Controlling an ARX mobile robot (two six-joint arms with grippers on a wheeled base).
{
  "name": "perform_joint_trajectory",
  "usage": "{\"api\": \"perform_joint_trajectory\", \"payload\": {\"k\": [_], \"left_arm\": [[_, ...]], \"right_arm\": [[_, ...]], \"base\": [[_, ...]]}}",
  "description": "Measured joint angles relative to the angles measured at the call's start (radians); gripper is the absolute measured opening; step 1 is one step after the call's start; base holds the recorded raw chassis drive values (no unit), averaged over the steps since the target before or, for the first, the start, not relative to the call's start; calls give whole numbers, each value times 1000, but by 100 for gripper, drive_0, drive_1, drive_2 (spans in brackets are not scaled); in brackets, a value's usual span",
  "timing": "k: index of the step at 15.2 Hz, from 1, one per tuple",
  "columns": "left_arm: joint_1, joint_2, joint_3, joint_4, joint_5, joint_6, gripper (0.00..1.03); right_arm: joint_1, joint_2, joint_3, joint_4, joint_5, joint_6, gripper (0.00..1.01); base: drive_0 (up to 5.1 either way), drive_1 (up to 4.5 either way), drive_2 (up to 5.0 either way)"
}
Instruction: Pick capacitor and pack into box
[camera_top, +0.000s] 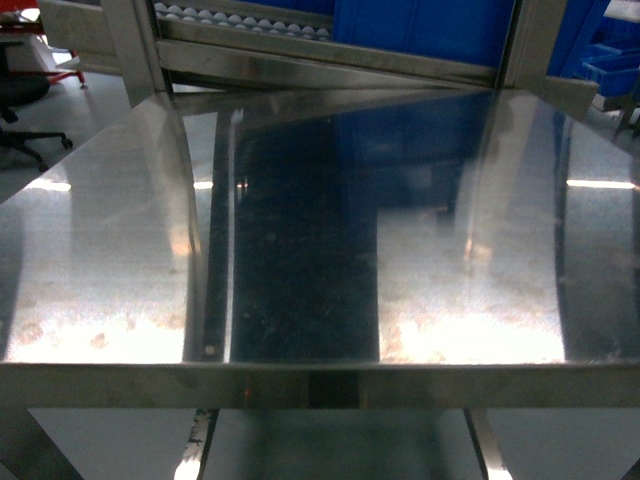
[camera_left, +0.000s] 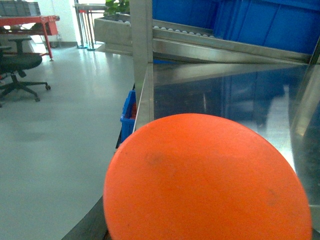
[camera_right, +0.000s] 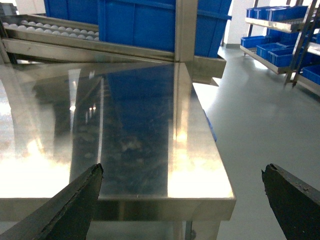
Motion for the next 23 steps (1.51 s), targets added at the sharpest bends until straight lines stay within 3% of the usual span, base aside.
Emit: {"api": "perform_joint_trajectory", "payload": {"k": [23], "left_arm": [[0, 0, 0, -2, 0, 0, 44]], "right_arm": [[0, 0, 0, -1, 0, 0, 98]], "base": [[0, 0, 0]]}}
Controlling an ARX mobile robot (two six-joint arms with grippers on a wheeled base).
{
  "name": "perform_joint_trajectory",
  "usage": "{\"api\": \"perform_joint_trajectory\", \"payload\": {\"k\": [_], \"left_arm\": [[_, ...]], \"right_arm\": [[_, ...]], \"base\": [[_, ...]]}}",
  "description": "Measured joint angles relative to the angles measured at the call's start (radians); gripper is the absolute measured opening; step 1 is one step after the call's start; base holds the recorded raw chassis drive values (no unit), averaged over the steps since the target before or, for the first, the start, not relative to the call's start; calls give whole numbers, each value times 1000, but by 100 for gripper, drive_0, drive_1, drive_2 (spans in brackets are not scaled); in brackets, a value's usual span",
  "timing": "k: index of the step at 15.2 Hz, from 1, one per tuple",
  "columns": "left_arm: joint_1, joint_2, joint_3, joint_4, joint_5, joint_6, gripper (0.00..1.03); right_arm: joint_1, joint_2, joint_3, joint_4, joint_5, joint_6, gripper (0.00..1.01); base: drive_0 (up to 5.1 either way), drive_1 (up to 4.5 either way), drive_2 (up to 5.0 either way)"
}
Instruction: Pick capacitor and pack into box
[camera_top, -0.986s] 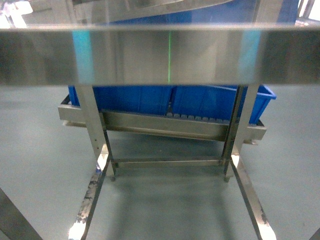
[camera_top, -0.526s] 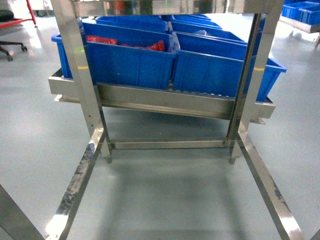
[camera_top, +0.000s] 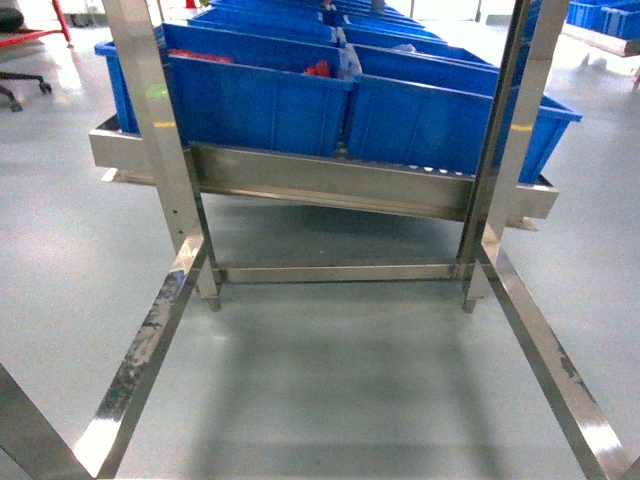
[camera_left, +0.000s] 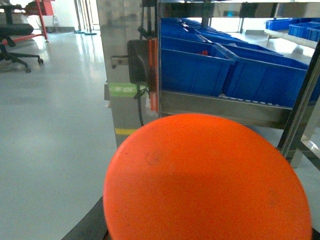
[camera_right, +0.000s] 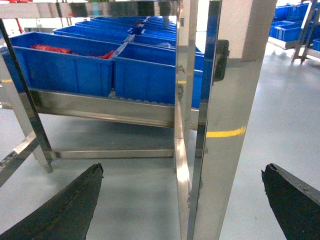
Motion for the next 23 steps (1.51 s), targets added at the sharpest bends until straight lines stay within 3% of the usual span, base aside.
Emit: {"api": "perform_joint_trajectory", "payload": {"k": [12, 23], "left_arm": [[0, 0, 0, 2, 1, 0, 44], [0, 0, 0, 3, 0, 0, 44]], "right_arm": [[0, 0, 0, -1, 1, 0, 98], [0, 0, 0, -2, 0, 0, 98]], "base": [[0, 0, 0], [-490, 251, 251]]}}
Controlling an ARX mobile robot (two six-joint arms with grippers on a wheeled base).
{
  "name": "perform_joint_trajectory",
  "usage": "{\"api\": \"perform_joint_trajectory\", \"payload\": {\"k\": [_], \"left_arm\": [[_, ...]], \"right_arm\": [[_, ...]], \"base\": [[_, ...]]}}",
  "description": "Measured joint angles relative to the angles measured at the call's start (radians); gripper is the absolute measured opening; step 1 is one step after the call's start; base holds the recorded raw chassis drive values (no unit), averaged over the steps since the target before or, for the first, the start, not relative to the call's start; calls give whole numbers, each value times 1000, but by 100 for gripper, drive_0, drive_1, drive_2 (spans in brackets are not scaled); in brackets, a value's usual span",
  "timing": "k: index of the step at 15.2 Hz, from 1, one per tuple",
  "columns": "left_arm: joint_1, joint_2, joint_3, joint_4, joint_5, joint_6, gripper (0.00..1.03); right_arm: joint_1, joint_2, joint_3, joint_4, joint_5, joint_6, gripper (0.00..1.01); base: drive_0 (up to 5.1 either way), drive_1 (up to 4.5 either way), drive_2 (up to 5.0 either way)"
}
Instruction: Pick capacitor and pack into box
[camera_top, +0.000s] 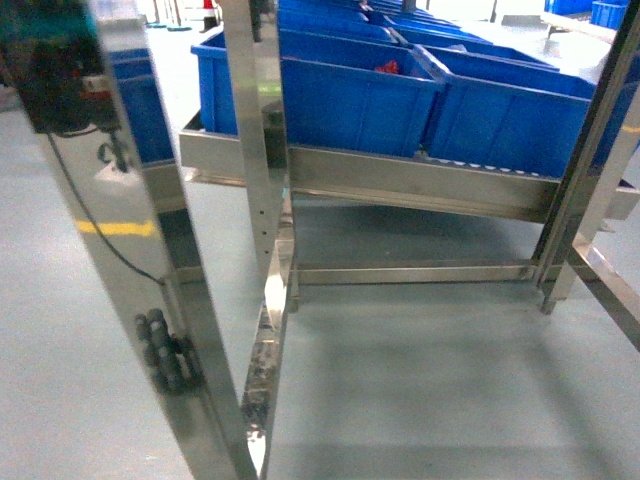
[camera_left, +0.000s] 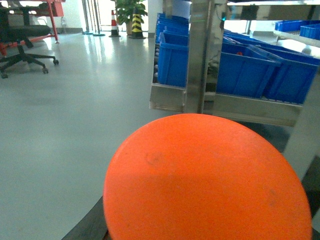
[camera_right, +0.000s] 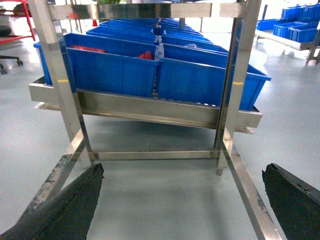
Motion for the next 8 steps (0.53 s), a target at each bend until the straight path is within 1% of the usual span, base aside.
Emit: {"api": "perform_joint_trajectory", "payload": {"k": [8], "left_arm": [[0, 0, 0, 0, 0, 0, 44]], "right_arm": [[0, 0, 0, 0, 0, 0, 98]], "base": [[-493, 252, 252]]}}
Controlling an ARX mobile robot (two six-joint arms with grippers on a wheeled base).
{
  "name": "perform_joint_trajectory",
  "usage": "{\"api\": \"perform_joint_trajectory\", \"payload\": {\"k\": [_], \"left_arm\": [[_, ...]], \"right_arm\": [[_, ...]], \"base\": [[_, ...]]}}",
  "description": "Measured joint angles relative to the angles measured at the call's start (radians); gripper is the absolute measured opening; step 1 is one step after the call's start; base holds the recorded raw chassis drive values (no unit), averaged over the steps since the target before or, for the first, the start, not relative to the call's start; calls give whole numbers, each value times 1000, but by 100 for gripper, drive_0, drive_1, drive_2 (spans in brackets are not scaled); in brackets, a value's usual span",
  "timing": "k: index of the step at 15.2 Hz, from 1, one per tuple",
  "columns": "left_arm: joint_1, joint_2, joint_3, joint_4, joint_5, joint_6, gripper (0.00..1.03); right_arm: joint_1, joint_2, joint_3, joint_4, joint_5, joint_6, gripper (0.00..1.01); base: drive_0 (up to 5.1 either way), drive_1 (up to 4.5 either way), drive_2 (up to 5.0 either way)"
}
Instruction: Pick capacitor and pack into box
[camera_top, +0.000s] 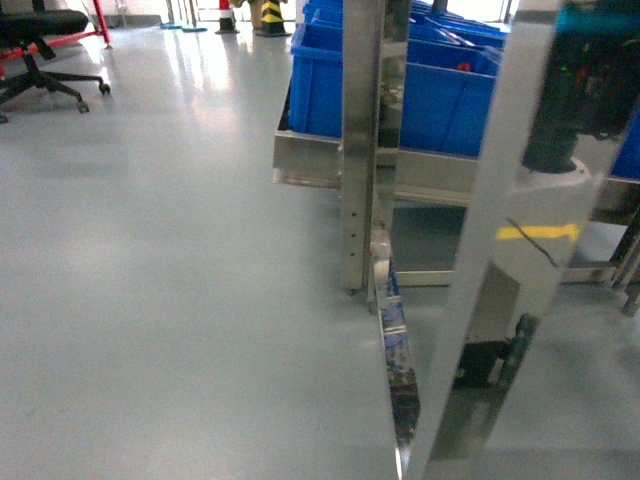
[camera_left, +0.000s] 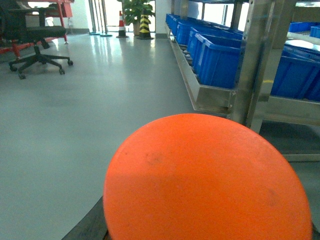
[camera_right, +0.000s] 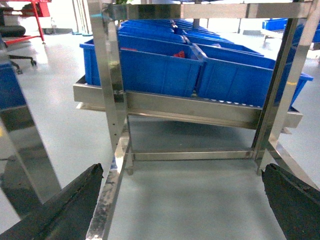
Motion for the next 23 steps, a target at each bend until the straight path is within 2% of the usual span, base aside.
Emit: {"api": "perform_joint_trajectory", "payload": {"k": [23], "left_arm": [[0, 0, 0, -2, 0, 0, 44]], "right_arm": [[0, 0, 0, 2, 0, 0, 98]], "base": [[-498, 247, 247]]}}
